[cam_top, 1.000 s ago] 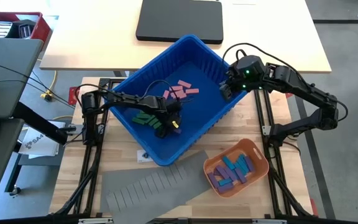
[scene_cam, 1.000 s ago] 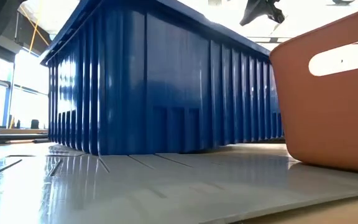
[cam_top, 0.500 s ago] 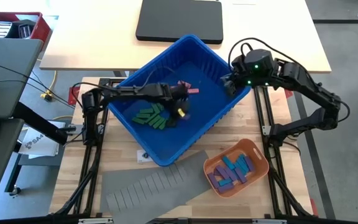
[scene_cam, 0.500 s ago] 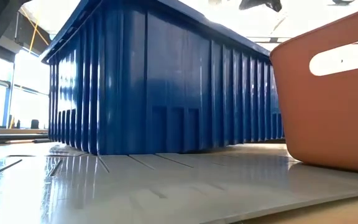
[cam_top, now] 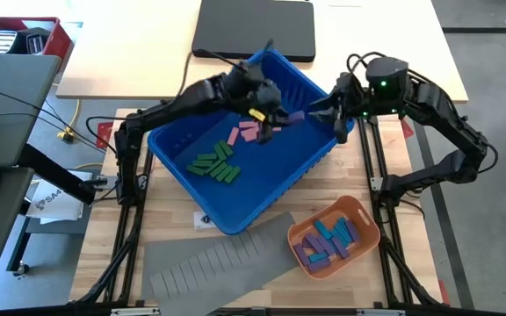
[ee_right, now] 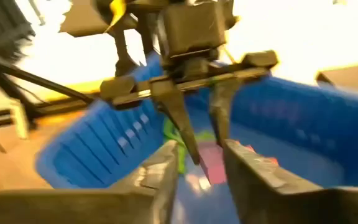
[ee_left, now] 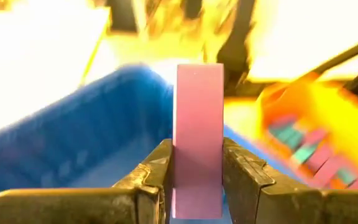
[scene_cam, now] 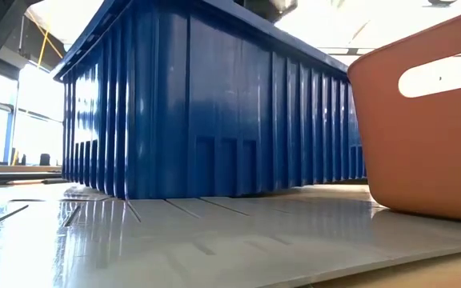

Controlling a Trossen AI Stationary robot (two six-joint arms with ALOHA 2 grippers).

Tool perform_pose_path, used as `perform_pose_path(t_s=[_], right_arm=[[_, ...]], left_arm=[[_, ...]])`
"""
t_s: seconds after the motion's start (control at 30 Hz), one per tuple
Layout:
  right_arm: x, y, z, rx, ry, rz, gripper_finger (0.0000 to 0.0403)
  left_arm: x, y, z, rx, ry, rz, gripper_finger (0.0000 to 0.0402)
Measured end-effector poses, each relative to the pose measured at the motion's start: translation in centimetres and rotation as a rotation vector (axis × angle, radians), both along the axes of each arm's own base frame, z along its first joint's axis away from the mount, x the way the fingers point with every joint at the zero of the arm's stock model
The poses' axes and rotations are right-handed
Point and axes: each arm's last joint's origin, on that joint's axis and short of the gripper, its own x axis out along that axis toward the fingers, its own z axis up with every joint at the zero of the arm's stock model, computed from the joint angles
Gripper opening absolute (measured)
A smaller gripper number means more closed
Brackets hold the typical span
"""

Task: Sort blocks
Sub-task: Put the purple block into the orange bin

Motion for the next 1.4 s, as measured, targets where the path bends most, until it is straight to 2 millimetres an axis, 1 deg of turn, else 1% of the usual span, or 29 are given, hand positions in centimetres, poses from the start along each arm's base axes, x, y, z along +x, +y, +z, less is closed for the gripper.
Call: perform_pose_path(t_s=[0.1, 0.17, 0.27, 0.33, 0.5, 0.77, 0.97, 1.17, 1.27, 1.4], right_arm=[[0.2, 0.1, 0.9, -0.026, -0.085, 0.074, 0.0166], [0.4, 0.1, 1.3, -0.033, -0.132, 0.103, 0.0196], [0.6, 0.2, 2.1, -0.07, -0.21, 0.113, 0.0228], [0.8, 0.2, 2.6, -0.095, -0.262, 0.112, 0.0238], [1.1, 0.5, 3.6, -0.155, -0.358, 0.091, 0.024], [1.4, 1.3, 2.7, -0.089, -0.276, 0.11, 0.0241], [1.5, 2.0, 2.3, -0.102, -0.226, 0.059, 0.024], [1.5, 2.1, 2.0, -0.084, -0.196, 0.005, 0.024], [1.6, 2.0, 2.1, -0.087, -0.208, -0.01, 0.024], [1.2, 2.1, 2.9, -0.106, -0.284, -0.008, 0.024]], left_arm=[[-0.2, 0.0, 2.6, -0.032, -0.143, -0.074, 0.009], [-0.3, 0.1, 3.9, -0.06, -0.231, -0.113, 0.009], [-0.4, 0.3, 5.1, -0.076, -0.323, -0.147, 0.009], [-0.4, 0.3, 5.4, -0.077, -0.353, -0.164, 0.009], [-0.4, 0.4, 5.5, -0.084, -0.362, -0.173, 0.009], [-0.5, 0.5, 5.5, -0.099, -0.364, -0.208, 0.009], [-0.5, 0.5, 5.4, -0.121, -0.358, -0.255, 0.009], [-0.4, 0.4, 5.7, -0.109, -0.383, -0.268, 0.009], [-0.7, 0.3, 6.1, -0.102, -0.401, -0.275, 0.009], [-0.6, 0.3, 5.9, -0.108, -0.389, -0.269, 0.009]])
